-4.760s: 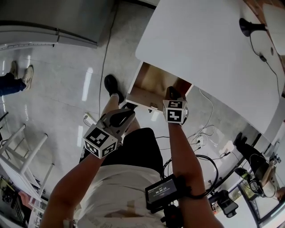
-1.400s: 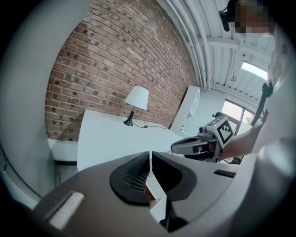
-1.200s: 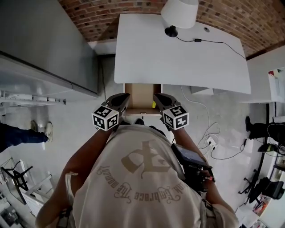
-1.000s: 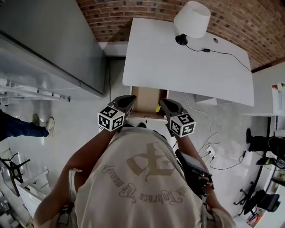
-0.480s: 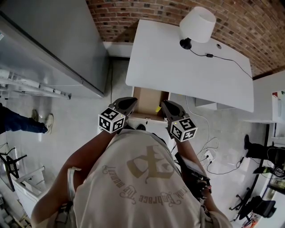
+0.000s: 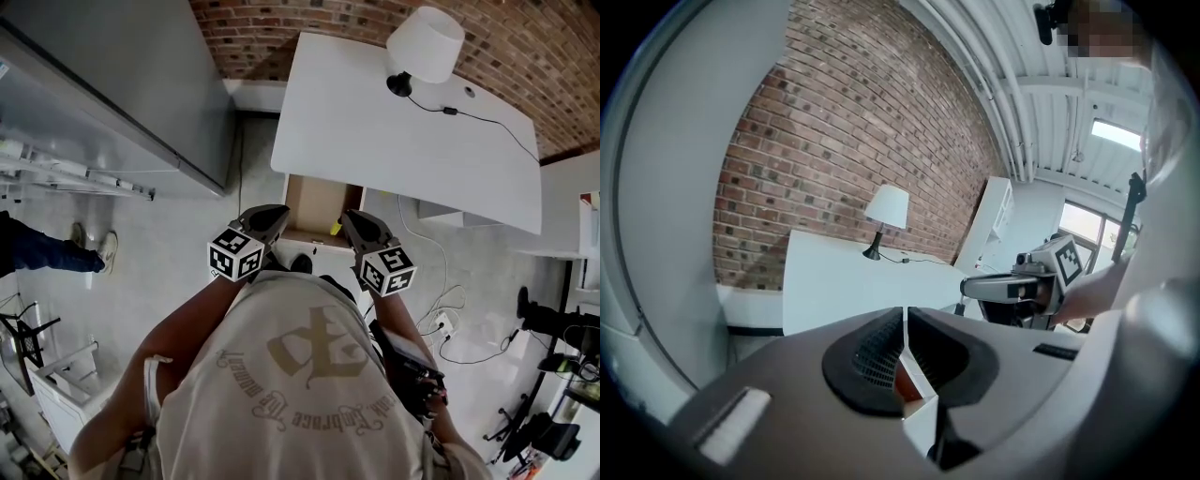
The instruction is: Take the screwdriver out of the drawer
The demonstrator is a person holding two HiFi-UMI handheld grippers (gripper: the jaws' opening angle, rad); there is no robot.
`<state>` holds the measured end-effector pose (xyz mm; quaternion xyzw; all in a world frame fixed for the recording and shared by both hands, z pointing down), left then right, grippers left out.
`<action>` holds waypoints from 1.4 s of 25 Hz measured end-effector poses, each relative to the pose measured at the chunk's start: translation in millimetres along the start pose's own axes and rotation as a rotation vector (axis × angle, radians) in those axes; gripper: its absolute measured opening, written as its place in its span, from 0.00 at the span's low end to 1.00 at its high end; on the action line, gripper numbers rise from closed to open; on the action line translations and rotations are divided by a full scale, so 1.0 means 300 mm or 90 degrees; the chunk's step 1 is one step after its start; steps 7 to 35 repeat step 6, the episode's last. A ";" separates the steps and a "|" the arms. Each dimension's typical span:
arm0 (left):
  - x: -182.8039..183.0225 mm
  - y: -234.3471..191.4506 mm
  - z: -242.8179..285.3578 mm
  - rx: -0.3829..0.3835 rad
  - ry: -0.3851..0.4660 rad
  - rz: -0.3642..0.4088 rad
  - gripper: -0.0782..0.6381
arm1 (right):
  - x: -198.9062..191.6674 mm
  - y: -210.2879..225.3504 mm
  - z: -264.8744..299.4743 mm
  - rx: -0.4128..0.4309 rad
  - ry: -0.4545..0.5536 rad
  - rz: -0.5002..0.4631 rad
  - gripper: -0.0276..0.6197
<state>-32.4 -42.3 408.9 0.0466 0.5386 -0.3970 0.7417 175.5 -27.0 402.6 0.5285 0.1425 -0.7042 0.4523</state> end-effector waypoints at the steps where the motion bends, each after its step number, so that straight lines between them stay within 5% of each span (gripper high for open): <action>1: -0.006 0.000 -0.002 0.001 0.000 -0.002 0.13 | -0.005 -0.003 0.003 0.002 -0.003 0.000 0.06; 35: -0.026 0.011 -0.006 0.000 -0.001 -0.006 0.13 | -0.025 -0.011 0.006 0.003 -0.012 -0.002 0.06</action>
Point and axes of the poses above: the fingertips, and each gripper's own axes: z forward along the fingers, y to its right, x out of its top, the point moved 6 cm from there along -z, backward along the fingers, and after that the axes turned 2 degrees about -y, right-handed, at the moved point
